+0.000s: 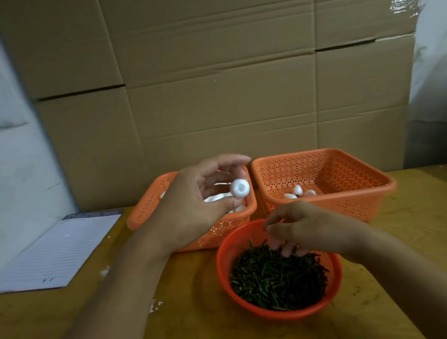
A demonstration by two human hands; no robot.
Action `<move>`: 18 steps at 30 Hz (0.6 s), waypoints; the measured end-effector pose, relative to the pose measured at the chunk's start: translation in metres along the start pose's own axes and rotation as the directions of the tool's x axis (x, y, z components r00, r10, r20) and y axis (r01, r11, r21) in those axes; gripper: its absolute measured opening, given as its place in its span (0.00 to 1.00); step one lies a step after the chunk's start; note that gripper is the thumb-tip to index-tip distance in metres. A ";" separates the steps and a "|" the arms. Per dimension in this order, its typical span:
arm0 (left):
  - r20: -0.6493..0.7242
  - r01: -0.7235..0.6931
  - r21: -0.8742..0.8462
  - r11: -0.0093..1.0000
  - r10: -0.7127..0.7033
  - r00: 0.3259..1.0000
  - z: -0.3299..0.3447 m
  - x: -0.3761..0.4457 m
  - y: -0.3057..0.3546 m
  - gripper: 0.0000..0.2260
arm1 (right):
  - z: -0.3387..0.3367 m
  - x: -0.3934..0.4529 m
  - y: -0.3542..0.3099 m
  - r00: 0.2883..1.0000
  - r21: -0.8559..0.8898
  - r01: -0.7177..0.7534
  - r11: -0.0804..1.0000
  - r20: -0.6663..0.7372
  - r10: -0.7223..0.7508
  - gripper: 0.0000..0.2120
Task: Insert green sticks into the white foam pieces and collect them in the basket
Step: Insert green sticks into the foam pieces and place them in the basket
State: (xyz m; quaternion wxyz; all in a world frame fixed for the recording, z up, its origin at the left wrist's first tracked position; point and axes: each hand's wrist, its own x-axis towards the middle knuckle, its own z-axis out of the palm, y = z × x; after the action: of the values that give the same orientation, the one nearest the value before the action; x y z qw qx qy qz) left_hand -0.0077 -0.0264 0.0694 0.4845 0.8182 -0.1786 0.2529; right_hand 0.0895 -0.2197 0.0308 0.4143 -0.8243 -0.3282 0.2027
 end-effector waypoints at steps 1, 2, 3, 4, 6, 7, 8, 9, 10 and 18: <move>0.002 -0.019 0.012 1.000 0.019 1.000 0.001 0.000 0.003 0.26 | 0.000 0.000 0.000 1.000 0.000 -0.001 1.000 0.002 0.001 0.06; 0.003 -0.037 0.027 0.999 0.037 0.999 0.002 0.000 0.006 0.25 | 0.001 0.000 0.000 1.000 -0.002 0.001 1.000 0.003 -0.001 0.06; 0.004 -0.052 0.040 0.998 0.052 0.999 0.002 0.000 0.008 0.25 | 0.001 0.000 0.000 1.000 -0.005 0.006 1.000 0.003 -0.005 0.06; 0.003 -0.064 0.051 0.997 0.064 0.998 0.002 0.000 0.010 0.25 | 0.001 0.000 0.001 1.000 -0.007 0.010 1.000 0.003 -0.010 0.06; 0.004 -0.077 0.051 0.996 0.077 0.997 0.002 -0.001 0.013 0.24 | 0.001 0.000 0.001 1.000 -0.006 0.015 1.000 0.002 -0.015 0.06; 0.007 -0.076 0.043 0.996 0.076 0.997 0.002 -0.001 0.014 0.24 | 0.001 0.000 0.001 1.000 -0.006 0.017 1.000 0.001 -0.017 0.06; 0.013 -0.071 0.039 0.997 0.070 0.997 0.003 -0.001 0.014 0.24 | 0.001 0.000 0.002 1.000 -0.005 0.019 1.000 0.002 -0.019 0.06; 0.021 -0.063 0.039 0.997 0.062 0.998 0.003 -0.001 0.014 0.23 | 0.001 0.000 0.002 1.000 -0.004 0.020 1.000 0.003 -0.020 0.06; 0.025 -0.050 0.041 0.998 0.049 0.998 0.003 0.000 0.014 0.23 | 0.001 0.000 0.002 1.000 -0.001 0.020 1.000 0.003 -0.020 0.06; -0.032 0.192 -0.340 0.921 -0.215 0.976 0.009 0.001 0.012 0.11 | 0.002 0.001 0.002 1.000 -0.010 0.022 1.000 0.000 -0.022 0.06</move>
State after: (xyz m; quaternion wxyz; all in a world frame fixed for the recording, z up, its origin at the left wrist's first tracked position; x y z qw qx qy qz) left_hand -0.0111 -0.0397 0.0753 0.6459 0.7288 -0.1162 0.1951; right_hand 0.0904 -0.2188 0.0277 0.4126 -0.8227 -0.3380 0.1965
